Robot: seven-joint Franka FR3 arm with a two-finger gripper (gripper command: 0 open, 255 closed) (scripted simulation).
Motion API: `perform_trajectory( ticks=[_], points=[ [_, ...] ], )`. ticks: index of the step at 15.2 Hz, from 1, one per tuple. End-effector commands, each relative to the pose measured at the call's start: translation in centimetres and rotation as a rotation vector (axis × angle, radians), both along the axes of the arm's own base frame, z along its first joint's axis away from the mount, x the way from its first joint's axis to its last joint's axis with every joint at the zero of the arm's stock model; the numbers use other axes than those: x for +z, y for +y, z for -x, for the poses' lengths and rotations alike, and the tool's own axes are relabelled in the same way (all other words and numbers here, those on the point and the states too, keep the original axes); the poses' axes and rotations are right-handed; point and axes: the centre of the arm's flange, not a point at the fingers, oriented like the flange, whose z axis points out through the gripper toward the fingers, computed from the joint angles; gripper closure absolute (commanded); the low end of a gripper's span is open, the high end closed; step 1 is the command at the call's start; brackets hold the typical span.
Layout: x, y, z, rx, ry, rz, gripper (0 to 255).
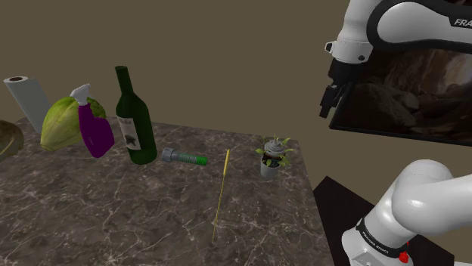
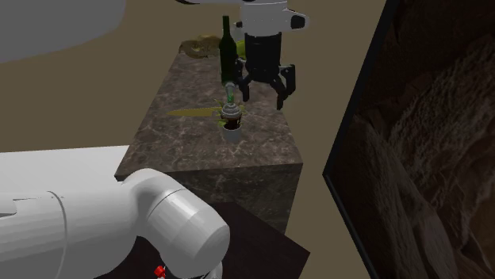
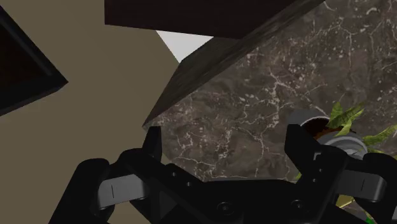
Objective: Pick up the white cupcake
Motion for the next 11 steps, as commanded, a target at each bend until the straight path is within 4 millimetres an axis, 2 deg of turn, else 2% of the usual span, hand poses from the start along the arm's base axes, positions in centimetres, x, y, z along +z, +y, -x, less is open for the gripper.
perform_trajectory(
  ticks=[1,6,11],
  points=[
    [0.0,0.0,0.0,0.000,0.000,0.000,0],
    [-2.6,6.3,0.7,-0.255,-0.051,0.019,0],
    [-5.4,12.6,-0.4,-0.510,-0.102,0.039,0]
  ],
)
